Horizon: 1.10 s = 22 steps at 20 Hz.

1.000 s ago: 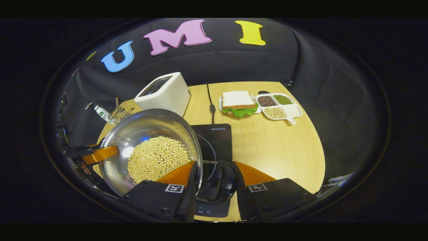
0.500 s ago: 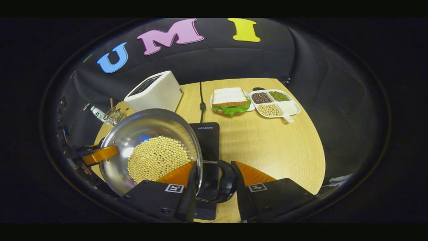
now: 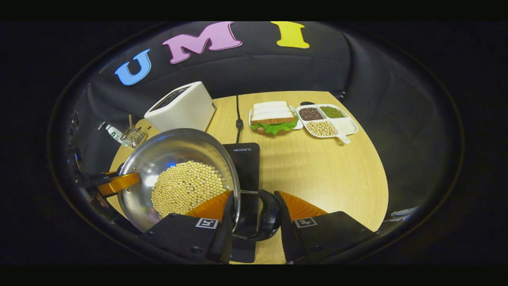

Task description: First push the handle of the pot to place it horizontally, then grasp the pot with both hands and set it on the induction cooktop.

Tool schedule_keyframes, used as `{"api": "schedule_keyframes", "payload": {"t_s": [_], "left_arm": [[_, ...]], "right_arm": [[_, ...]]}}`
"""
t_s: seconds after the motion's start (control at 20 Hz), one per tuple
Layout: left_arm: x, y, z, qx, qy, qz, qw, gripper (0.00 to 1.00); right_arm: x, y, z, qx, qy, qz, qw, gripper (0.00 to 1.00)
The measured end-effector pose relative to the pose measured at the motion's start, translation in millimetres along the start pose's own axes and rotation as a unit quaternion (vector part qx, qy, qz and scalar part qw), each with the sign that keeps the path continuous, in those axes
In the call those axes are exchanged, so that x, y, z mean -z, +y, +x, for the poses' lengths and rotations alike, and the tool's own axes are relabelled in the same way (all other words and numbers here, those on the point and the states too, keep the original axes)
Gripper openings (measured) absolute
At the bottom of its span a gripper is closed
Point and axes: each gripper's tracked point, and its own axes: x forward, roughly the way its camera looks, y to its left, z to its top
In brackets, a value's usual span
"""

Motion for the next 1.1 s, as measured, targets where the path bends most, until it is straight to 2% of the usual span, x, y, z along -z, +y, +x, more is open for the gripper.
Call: {"api": "schedule_keyframes", "payload": {"t_s": [0.25,0.55,0.6,0.7,0.75,0.8,0.85,0.9,0.95,1.0,1.1], "left_arm": [[0.1,0.5,0.7,0.005,-0.001,-0.002,1.000,0.61],[0.6,0.1,0.5,0.006,0.003,0.002,1.000,0.64],[-1.4,-0.5,-1.4,0.006,0.001,0.008,1.000,0.65],[-7.1,-1.9,-4.0,0.007,-0.009,0.023,1.000,0.68],[-11.8,-4.8,-7.3,0.011,-0.018,0.030,0.999,0.76],[-14.7,-5.7,-9.7,0.012,-0.025,0.036,0.999,0.82],[-14.3,-3.8,-9.9,0.007,-0.026,0.040,0.999,0.95],[-14.4,-3.6,-13.2,0.006,-0.027,0.042,0.999,0.98],[-14.6,-4.7,-16.6,0.006,-0.030,0.040,0.999,0.99],[-15.4,-5.6,-19.9,0.005,-0.033,0.037,0.999,0.98],[-19.5,-5.2,-28.0,0.005,-0.044,0.033,0.998,0.98]], "right_arm": [[-0.8,0.4,-0.4,0.000,-0.001,0.008,1.000,0.54],[-0.7,-2.1,-2.8,0.009,-0.001,0.013,1.000,0.58],[-1.6,-3.6,-3.7,0.011,-0.003,0.013,1.000,0.64],[-1.0,-5.6,-6.9,0.016,-0.006,0.017,1.000,0.81],[-3.9,-5.4,-8.2,0.015,-0.009,0.020,1.000,0.99],[-6.2,-6.3,-9.9,0.017,-0.014,0.023,1.000,1.00],[-7.9,-6.4,-13.0,0.017,-0.019,0.026,0.999,0.99],[-10.4,-5.9,-16.2,0.018,-0.025,0.028,0.999,0.99],[-12.1,-6.0,-19.8,0.018,-0.032,0.030,0.999,0.94],[-14.7,-5.5,-24.2,0.019,-0.039,0.031,0.999,0.99],[-20.5,-3.3,-34.3,0.020,-0.056,0.030,0.998,1.00]]}}
